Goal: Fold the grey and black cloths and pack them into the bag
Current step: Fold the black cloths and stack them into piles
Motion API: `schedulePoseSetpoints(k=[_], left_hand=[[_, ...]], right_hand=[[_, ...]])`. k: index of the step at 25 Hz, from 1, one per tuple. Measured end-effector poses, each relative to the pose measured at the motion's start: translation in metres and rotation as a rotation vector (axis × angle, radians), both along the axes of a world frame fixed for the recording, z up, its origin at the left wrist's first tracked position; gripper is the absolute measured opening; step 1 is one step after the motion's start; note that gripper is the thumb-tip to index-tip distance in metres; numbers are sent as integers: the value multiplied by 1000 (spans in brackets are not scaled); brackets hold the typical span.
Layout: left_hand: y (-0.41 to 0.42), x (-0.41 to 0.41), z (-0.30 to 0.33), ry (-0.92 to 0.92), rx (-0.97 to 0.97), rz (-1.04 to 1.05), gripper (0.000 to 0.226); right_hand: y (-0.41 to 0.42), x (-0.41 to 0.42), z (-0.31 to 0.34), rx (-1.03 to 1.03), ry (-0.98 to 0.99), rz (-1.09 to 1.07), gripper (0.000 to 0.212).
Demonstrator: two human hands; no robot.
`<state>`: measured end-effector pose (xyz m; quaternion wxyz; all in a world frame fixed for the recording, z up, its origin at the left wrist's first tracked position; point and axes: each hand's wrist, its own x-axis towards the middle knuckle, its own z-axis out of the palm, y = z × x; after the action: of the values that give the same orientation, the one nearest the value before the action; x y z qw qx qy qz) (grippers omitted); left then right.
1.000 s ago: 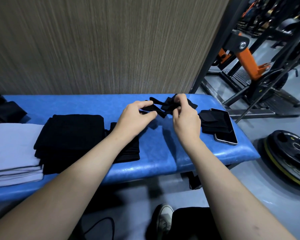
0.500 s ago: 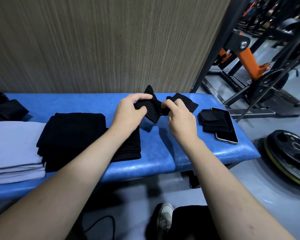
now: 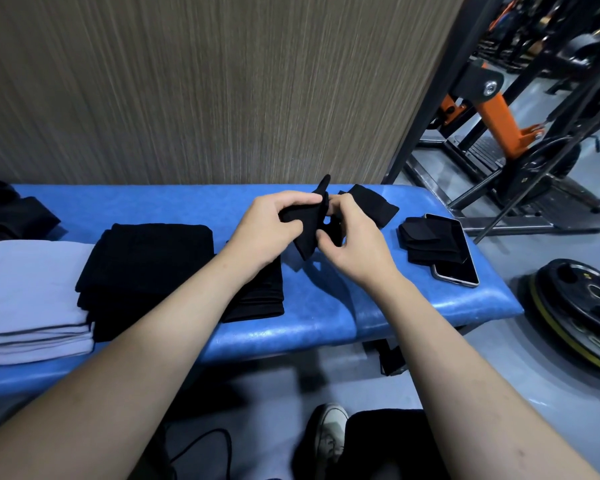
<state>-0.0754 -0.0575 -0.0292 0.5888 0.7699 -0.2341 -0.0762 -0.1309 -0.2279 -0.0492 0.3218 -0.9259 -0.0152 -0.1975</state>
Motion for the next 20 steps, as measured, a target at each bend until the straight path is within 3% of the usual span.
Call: schedulePoseSetpoints(k=[3, 6, 12, 14, 20], left_hand=[[1, 0, 1, -71, 14, 1, 42], [1, -2, 2, -153, 43, 87, 31], [13, 0, 7, -151, 38, 221, 49], [15, 2, 6, -152, 49, 260, 49], [10, 3, 3, -144, 116, 308, 19]], right_hand=[[1, 1, 1, -58, -59, -16, 31], [1, 1, 4, 31, -20, -77, 40], [-18, -4, 8, 127, -32, -152, 69], [-26, -5, 7, 167, -36, -168, 68], [-20, -11, 15, 364, -110, -131, 58]])
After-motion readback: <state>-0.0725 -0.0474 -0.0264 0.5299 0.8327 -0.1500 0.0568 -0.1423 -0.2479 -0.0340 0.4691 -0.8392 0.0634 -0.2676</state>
